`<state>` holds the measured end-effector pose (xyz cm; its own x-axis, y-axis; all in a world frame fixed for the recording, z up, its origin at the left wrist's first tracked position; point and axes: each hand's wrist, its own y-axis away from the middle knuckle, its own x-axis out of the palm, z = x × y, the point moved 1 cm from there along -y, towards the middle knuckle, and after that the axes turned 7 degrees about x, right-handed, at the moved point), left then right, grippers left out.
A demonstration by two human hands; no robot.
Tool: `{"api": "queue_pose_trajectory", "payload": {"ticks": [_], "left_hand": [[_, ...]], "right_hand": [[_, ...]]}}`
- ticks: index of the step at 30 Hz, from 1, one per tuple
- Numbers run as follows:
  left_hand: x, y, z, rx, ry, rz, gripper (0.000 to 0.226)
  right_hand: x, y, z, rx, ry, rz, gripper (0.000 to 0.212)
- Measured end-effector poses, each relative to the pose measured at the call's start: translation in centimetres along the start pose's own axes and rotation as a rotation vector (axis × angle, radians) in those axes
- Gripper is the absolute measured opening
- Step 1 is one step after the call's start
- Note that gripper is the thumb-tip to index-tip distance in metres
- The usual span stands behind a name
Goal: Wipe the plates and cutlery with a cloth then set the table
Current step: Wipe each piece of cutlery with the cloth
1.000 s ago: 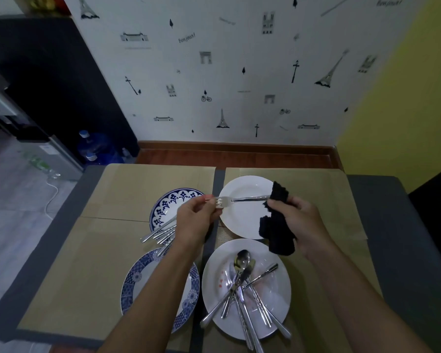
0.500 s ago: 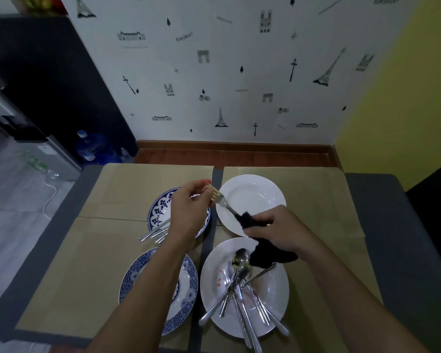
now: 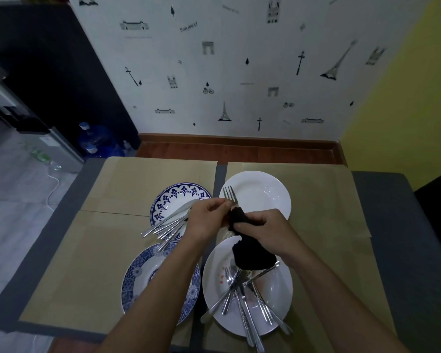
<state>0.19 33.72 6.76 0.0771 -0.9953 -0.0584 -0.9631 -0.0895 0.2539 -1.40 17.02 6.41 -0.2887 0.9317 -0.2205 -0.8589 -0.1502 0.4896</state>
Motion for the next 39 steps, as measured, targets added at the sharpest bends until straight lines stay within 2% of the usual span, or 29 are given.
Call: {"api": "queue_pose_trajectory", "payload": {"ticks": [3, 6, 12, 18, 25, 34, 39], "left_hand": [[-1.3, -1.0, 0.7, -0.019, -0.002, -0.104, 0.021], [-3.7, -2.8, 2.1, -0.01, -0.154, -0.155, 0.02], [-7.4, -5.8, 5.8, -0.051, -0.546, -0.088, 0.02], [-8.5, -7.4, 7.9, -0.053, -0.889, 0.082, 0.025], [-8.7, -8.3, 9.6, 0.022, -1.015, 0.147, 0.019], [-9.3, -8.8, 9.8, 0.166, -1.015, 0.07, 0.02], [-11.9, -9.5, 10.4, 0.155, -1.119, -0.014, 0.012]], "right_hand": [[0.5, -0.4, -0.4, 0.035, -0.021, -0.039, 0.018], [0.4, -0.7, -0.6, 0.091, -0.093, -0.093, 0.028], [0.6, -1.2, -0.5, 0.09, -0.136, -0.148, 0.013], [0.7, -1.6, 0.0, 0.022, -0.008, -0.252, 0.007], [1.6, -2.1, 0.4, 0.014, -0.036, -0.263, 0.011], [2.2, -3.0, 0.6, 0.043, -0.035, -0.227, 0.014], [2.4, -3.0, 0.8, 0.203, -0.211, -0.146, 0.015]]}}
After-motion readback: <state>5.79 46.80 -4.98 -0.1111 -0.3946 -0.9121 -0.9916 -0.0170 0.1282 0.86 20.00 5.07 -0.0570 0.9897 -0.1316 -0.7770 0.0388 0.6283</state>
